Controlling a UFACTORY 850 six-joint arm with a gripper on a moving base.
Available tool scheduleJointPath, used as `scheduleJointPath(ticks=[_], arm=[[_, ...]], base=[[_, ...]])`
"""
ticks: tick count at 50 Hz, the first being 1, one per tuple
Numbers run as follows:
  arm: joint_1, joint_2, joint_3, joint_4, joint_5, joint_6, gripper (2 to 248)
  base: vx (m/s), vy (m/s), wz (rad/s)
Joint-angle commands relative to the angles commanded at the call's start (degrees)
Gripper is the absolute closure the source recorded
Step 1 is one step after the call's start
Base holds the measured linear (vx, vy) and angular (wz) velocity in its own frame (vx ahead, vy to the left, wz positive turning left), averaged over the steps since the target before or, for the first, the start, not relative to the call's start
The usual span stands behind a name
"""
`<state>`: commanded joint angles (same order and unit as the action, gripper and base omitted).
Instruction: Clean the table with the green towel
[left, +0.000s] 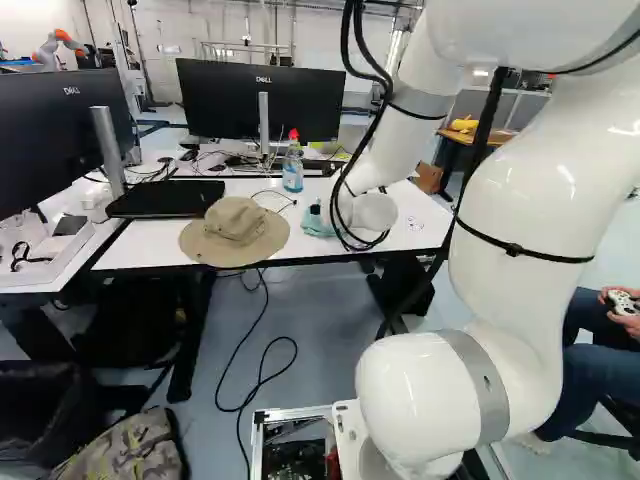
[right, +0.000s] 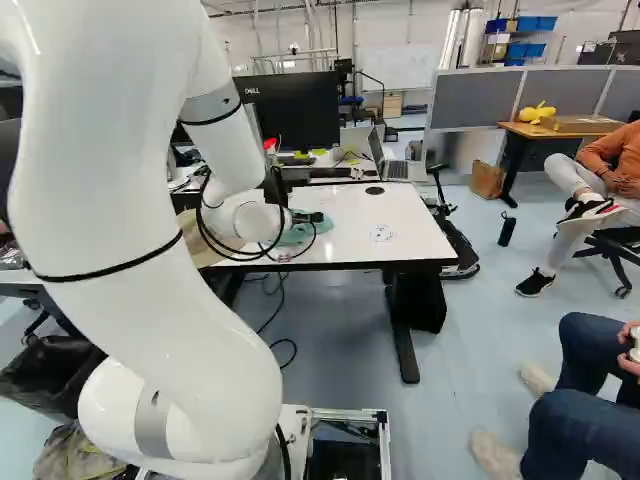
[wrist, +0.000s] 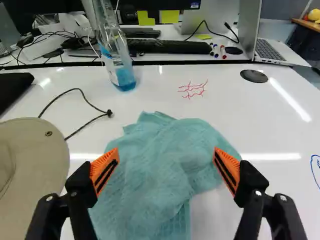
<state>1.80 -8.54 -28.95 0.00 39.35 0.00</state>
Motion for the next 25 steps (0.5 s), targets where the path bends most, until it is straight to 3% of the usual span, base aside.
scheduleJointPath(ticks=[12, 25], arm=[[0.37, -0.17, -0.19, 0.00, -3.18, 0.00, 3], [0.37, -0.17, -0.19, 0.00, -3.29, 0.00, 3]], base=[[0.000, 0.000, 0.000], [0.000, 0.000, 0.000]])
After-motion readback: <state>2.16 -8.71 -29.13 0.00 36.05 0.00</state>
